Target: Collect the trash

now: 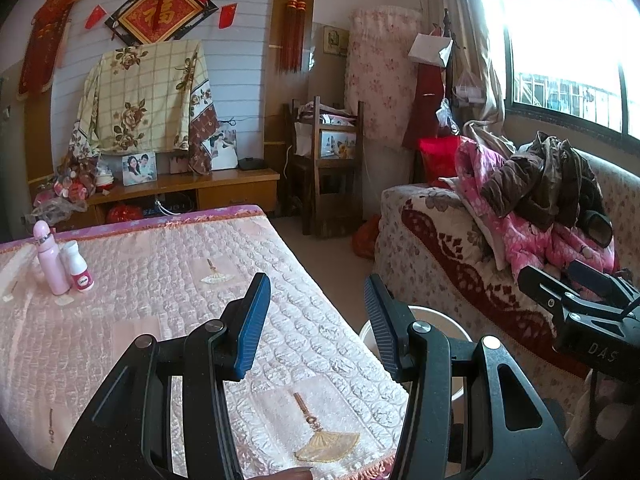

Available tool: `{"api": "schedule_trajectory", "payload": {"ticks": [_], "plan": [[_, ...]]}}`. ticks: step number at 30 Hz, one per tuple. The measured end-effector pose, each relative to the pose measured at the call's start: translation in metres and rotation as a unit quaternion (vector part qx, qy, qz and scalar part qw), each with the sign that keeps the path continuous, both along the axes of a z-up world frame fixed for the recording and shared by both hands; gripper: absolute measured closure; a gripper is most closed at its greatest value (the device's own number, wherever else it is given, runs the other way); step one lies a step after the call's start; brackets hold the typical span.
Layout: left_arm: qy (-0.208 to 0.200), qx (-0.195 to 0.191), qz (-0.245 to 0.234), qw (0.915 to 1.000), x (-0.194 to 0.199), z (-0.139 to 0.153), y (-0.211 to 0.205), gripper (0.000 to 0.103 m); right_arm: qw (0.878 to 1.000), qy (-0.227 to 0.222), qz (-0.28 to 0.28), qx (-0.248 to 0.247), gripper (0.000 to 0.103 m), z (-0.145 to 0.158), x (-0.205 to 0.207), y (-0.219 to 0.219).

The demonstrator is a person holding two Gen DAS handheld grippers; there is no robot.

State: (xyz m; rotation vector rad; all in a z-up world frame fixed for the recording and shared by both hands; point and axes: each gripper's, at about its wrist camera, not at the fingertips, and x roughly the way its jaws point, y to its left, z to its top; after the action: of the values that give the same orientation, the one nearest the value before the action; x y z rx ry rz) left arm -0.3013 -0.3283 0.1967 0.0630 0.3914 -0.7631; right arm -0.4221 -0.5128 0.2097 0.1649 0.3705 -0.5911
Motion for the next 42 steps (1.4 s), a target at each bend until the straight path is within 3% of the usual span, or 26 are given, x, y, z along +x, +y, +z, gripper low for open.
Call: {"api": "schedule_trajectory", "payload": {"ticks": [42], "plan": [[0.011,0.012,-0.008,0.9998,0.006,-0.011,0.000,0.056,1.000,0.012,0.002,0.009,0.003,-0.016,0.004,-0.006]]}}
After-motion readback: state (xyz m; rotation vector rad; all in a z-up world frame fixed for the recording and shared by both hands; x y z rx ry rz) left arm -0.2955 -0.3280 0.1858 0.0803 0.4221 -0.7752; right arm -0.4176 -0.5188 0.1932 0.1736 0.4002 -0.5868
